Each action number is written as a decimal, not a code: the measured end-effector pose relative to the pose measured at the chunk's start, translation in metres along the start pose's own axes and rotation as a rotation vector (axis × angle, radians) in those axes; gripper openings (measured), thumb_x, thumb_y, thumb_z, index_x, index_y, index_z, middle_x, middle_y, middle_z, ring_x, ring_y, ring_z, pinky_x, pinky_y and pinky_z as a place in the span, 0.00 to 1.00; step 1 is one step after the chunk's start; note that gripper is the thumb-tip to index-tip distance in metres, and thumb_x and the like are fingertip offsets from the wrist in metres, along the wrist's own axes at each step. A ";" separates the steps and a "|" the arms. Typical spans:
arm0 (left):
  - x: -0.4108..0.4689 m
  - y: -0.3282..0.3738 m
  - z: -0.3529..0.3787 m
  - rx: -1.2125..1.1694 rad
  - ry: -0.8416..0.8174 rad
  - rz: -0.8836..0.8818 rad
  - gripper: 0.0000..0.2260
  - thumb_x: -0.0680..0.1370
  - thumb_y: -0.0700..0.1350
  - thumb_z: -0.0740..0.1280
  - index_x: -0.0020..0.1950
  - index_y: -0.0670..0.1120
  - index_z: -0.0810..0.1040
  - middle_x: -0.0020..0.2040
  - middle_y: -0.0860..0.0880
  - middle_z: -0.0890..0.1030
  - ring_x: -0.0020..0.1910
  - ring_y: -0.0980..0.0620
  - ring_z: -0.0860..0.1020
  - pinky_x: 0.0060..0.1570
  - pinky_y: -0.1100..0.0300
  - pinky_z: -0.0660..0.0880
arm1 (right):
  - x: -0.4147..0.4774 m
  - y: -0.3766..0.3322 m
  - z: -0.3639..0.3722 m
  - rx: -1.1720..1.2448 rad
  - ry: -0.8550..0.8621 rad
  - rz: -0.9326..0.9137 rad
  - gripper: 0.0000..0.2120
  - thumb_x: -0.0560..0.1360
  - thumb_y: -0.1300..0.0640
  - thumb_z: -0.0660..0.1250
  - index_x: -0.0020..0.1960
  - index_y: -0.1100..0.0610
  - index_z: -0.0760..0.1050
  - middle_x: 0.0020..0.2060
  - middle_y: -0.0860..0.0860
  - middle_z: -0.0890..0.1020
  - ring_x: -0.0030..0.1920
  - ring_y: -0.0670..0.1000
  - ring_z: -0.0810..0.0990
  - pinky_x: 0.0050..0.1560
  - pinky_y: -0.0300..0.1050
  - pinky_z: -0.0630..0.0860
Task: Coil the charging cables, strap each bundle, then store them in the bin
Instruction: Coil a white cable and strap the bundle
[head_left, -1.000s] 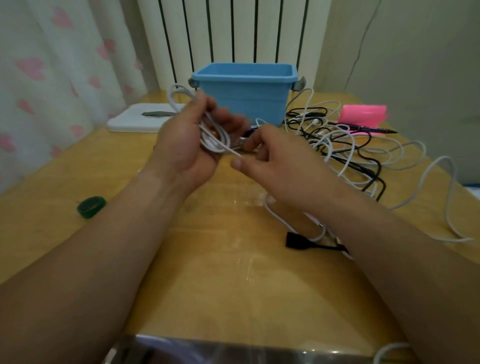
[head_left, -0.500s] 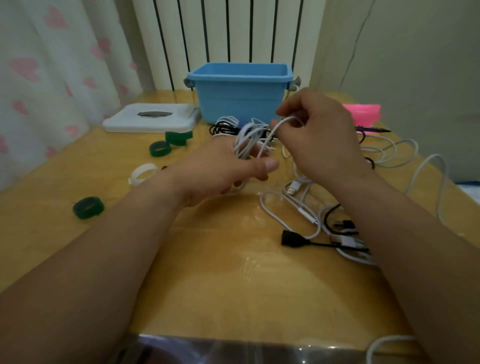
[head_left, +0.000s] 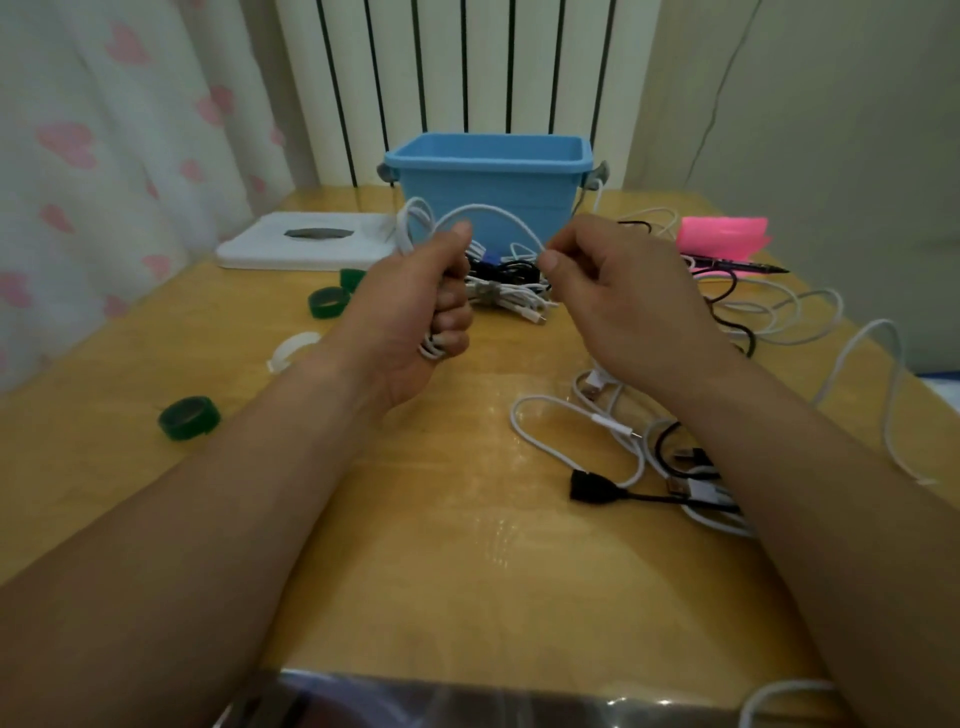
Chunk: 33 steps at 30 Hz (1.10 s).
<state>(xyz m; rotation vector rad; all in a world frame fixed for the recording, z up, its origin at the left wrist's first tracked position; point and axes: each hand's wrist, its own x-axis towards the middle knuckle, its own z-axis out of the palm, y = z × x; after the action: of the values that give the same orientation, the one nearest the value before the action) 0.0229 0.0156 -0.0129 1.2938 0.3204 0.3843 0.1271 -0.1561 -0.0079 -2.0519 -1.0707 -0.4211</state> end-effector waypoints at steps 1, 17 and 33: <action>0.000 -0.002 0.002 0.013 -0.018 0.004 0.15 0.84 0.58 0.70 0.45 0.49 0.74 0.33 0.51 0.64 0.29 0.55 0.62 0.25 0.63 0.62 | -0.001 -0.004 0.001 0.014 0.011 -0.016 0.07 0.84 0.48 0.65 0.52 0.50 0.79 0.40 0.44 0.82 0.42 0.48 0.79 0.45 0.54 0.77; -0.004 -0.004 0.019 -0.080 0.155 0.216 0.12 0.88 0.45 0.62 0.48 0.43 0.79 0.39 0.44 0.81 0.38 0.48 0.82 0.39 0.53 0.79 | -0.016 -0.034 0.027 0.071 -0.150 -0.143 0.08 0.81 0.50 0.69 0.58 0.49 0.73 0.48 0.44 0.83 0.47 0.48 0.82 0.48 0.52 0.80; 0.000 0.011 -0.013 0.381 0.073 0.133 0.17 0.86 0.57 0.66 0.56 0.43 0.79 0.37 0.47 0.77 0.30 0.53 0.68 0.25 0.62 0.64 | 0.002 0.001 -0.016 -0.396 0.180 -0.095 0.08 0.80 0.49 0.69 0.52 0.51 0.83 0.43 0.51 0.87 0.45 0.58 0.84 0.55 0.56 0.77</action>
<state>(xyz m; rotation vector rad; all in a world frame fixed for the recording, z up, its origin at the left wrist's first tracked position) 0.0160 0.0289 -0.0057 1.6826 0.3822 0.5000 0.1303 -0.1672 0.0034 -2.2530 -1.0394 -0.9105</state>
